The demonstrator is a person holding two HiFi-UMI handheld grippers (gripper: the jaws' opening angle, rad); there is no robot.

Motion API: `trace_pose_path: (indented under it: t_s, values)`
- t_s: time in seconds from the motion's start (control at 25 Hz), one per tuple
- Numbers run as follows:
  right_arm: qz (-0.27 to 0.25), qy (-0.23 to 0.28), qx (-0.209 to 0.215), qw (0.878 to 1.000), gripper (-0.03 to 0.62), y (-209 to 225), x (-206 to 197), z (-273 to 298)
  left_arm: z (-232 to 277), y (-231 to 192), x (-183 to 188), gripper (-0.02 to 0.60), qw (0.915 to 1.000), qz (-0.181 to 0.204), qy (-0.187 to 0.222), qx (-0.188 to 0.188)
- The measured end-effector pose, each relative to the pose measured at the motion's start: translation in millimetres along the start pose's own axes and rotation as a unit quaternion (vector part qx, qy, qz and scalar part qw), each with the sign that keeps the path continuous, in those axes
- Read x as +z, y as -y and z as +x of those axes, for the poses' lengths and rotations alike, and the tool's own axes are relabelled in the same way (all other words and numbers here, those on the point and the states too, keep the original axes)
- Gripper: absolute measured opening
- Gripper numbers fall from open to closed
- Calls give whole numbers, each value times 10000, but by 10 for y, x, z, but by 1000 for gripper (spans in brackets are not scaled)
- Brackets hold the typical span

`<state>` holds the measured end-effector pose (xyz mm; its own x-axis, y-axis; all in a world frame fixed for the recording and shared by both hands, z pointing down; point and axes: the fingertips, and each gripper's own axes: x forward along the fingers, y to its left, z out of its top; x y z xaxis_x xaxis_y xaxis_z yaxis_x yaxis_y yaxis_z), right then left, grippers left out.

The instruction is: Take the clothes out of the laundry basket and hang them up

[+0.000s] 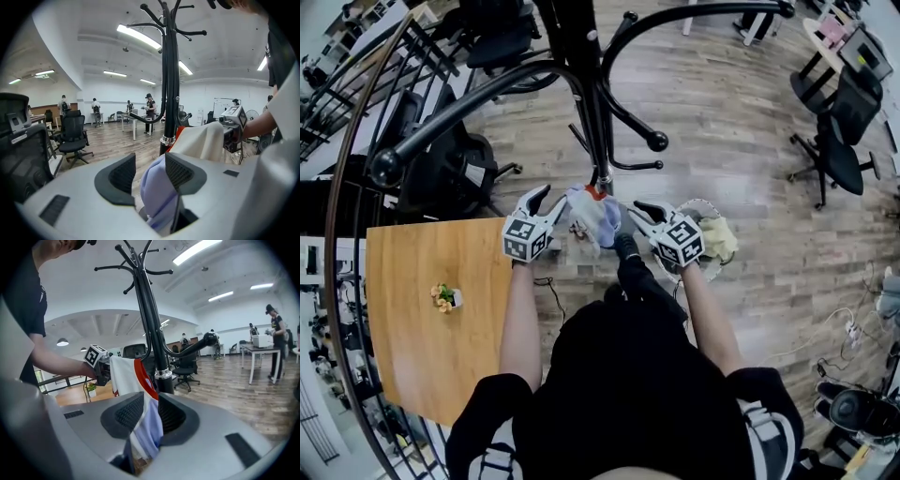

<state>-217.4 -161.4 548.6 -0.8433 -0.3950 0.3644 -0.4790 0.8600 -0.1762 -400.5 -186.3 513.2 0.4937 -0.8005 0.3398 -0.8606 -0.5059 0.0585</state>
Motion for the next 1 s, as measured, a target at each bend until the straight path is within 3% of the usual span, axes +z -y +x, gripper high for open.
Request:
trace_pose_path:
  t_s: [0.32, 0.52, 0.6, 0.72, 1.0]
  values:
    - [-8, 92, -51, 9999, 98, -200, -21, -140, -308, 126, -34, 196, 9995, -216, 230, 6]
    - [67, 144, 142, 9998, 20, -441, -110, -250, -563, 206, -109, 193, 9986, -377, 377, 29]
    - [55, 114, 161, 9998, 8, -535, -168, -304, -664, 258, -141, 160, 9981, -424, 442, 35]
    - [138, 114, 120, 9998, 8, -623, -258, -416, -771, 392, -153, 52, 9972, -467, 589, -58]
    - [407, 180, 97, 9990, 8, -780, -431, -545, -846, 637, -215, 37, 9961, -521, 631, -331]
